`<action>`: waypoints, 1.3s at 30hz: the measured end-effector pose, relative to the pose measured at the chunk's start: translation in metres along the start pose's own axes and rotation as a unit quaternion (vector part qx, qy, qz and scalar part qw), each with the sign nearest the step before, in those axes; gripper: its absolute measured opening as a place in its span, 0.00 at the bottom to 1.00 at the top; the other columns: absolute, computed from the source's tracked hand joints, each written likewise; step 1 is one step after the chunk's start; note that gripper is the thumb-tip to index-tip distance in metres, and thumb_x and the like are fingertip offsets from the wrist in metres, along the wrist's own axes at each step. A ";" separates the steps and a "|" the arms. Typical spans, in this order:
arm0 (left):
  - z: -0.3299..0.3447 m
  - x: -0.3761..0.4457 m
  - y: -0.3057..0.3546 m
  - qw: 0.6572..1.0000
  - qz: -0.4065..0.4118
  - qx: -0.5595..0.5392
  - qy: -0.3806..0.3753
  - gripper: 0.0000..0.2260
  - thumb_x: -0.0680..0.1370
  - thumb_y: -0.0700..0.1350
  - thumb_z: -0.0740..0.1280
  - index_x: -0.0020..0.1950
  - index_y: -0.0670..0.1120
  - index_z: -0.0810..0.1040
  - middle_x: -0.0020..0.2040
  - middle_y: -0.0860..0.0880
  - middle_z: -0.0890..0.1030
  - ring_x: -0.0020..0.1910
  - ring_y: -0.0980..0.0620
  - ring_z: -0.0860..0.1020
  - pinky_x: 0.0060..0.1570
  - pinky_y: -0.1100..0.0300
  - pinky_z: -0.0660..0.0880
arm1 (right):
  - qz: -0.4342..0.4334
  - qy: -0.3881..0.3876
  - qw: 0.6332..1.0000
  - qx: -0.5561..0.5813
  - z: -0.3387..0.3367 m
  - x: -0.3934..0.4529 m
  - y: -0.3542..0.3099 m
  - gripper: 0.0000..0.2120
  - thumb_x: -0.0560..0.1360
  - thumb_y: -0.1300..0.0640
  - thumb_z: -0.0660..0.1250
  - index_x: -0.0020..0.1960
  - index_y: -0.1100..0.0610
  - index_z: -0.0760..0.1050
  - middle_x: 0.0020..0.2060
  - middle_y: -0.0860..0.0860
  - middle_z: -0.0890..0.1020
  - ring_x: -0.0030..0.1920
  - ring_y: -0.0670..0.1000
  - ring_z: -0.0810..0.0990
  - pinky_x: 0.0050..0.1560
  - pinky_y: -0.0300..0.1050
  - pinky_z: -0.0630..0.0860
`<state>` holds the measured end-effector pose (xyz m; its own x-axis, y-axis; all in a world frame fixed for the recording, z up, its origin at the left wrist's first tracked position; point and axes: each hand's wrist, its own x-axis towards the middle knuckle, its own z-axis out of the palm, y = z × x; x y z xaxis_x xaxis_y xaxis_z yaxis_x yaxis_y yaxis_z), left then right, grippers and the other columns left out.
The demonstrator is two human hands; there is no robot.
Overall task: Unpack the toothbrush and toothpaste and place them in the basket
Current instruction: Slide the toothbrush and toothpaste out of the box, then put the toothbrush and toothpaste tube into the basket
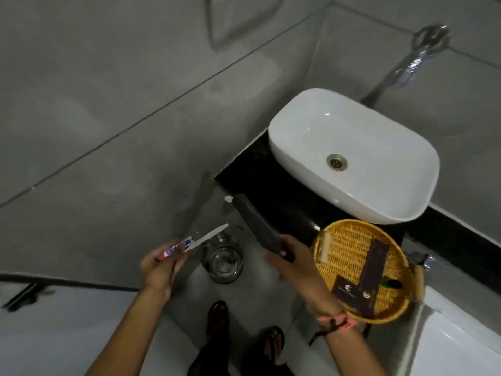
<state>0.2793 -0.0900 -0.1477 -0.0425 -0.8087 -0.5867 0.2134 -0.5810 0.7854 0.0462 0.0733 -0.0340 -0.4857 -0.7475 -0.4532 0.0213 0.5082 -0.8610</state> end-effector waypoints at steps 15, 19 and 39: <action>-0.075 0.097 -0.151 0.993 -0.025 0.060 0.100 0.16 0.77 0.28 0.68 0.65 0.28 0.76 0.47 0.40 0.83 0.34 0.56 0.86 0.40 0.66 0.83 | 0.127 -0.011 0.950 -0.284 0.148 0.167 0.256 0.17 0.80 0.56 0.66 0.64 0.65 0.74 0.60 0.64 0.75 0.58 0.63 0.78 0.58 0.57 0.80; -0.077 0.134 -0.184 0.993 -0.041 0.074 0.086 0.16 0.76 0.29 0.70 0.64 0.29 0.77 0.52 0.34 0.83 0.38 0.54 0.86 0.42 0.65 0.84 | 0.097 -0.057 0.908 -0.405 0.172 0.214 0.293 0.22 0.82 0.52 0.61 0.70 0.65 0.69 0.64 0.63 0.75 0.63 0.63 0.77 0.61 0.58 0.78; -0.013 0.077 -0.092 0.978 -0.005 0.198 -0.060 0.11 0.74 0.28 0.72 0.56 0.28 0.81 0.38 0.46 0.86 0.39 0.47 0.84 0.37 0.61 0.83 | -0.048 -0.068 0.871 -0.484 0.108 0.134 0.185 0.59 0.66 0.27 0.67 0.82 0.52 0.41 0.83 0.58 0.48 0.82 0.61 0.46 0.78 0.60 0.45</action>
<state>0.2688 -0.0975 -0.2674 -0.1625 -0.7933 -0.5867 -0.1824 -0.5602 0.8080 0.0797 0.0215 -0.2791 -0.3350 -0.8166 -0.4699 -0.7926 0.5140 -0.3281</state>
